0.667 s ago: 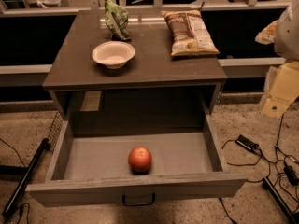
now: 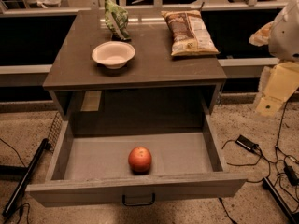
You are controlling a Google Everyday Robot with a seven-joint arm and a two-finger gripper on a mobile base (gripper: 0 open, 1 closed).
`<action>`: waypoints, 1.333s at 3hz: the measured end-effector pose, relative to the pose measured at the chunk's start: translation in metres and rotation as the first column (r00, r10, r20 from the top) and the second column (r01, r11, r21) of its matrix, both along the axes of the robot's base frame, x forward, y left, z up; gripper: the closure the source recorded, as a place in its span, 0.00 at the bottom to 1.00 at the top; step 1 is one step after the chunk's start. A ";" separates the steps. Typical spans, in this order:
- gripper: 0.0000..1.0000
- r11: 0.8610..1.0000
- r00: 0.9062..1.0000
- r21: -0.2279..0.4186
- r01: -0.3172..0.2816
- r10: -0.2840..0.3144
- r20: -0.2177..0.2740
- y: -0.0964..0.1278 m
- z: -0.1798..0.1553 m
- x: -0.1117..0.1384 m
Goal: Pick apple from top drawer and place on counter
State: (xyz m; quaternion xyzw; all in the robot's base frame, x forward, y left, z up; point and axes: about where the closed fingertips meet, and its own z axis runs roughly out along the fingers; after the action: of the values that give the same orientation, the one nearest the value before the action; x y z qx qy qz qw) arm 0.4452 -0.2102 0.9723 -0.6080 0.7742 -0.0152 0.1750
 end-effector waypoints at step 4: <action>0.00 0.932 0.931 0.042 0.359 -0.356 -0.078 0.107 -0.128 0.072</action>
Offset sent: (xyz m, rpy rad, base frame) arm 0.0939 0.1132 -0.1171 0.2980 0.2286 -0.6241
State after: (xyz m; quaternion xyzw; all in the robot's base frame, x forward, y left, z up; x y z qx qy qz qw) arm 0.5172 -0.1028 0.8440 -0.4520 0.8777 -0.0041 0.1593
